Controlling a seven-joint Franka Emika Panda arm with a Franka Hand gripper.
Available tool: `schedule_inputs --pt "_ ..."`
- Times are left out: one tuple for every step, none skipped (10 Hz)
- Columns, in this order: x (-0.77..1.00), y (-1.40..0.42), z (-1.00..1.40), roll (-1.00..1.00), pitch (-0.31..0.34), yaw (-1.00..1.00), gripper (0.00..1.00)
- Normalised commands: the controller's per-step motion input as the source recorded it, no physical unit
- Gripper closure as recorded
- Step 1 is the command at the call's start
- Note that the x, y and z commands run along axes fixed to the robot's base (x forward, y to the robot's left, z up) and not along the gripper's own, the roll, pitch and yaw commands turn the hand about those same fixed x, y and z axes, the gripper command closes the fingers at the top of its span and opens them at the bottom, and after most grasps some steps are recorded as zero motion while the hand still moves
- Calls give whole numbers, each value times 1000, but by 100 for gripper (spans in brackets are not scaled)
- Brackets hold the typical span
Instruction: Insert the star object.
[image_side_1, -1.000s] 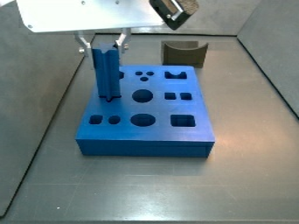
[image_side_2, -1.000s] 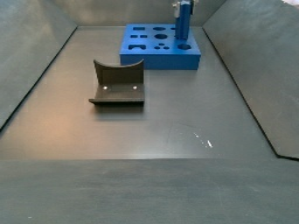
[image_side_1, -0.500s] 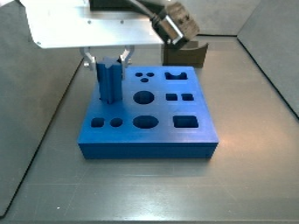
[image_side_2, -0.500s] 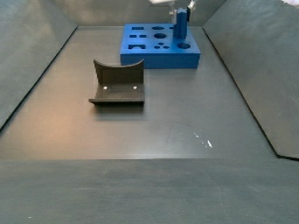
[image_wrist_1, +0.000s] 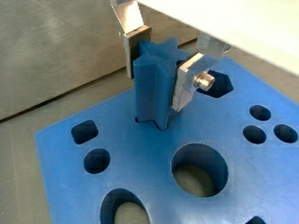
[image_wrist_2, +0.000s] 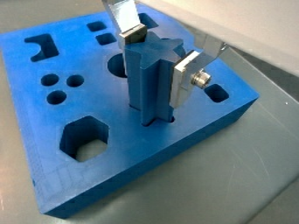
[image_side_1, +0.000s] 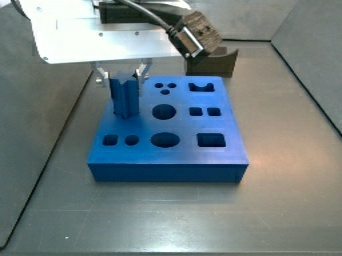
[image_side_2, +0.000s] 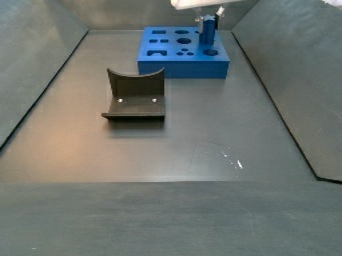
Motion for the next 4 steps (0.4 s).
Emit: schedule_inputs --pt "-83 -66 -657 333 -131 0 100" --pt "-66 -86 -683 296 -153 0 100" --pt "-114 0 -494 -94 -369 0 100" --pt "0 0 0 0 0 0 100"
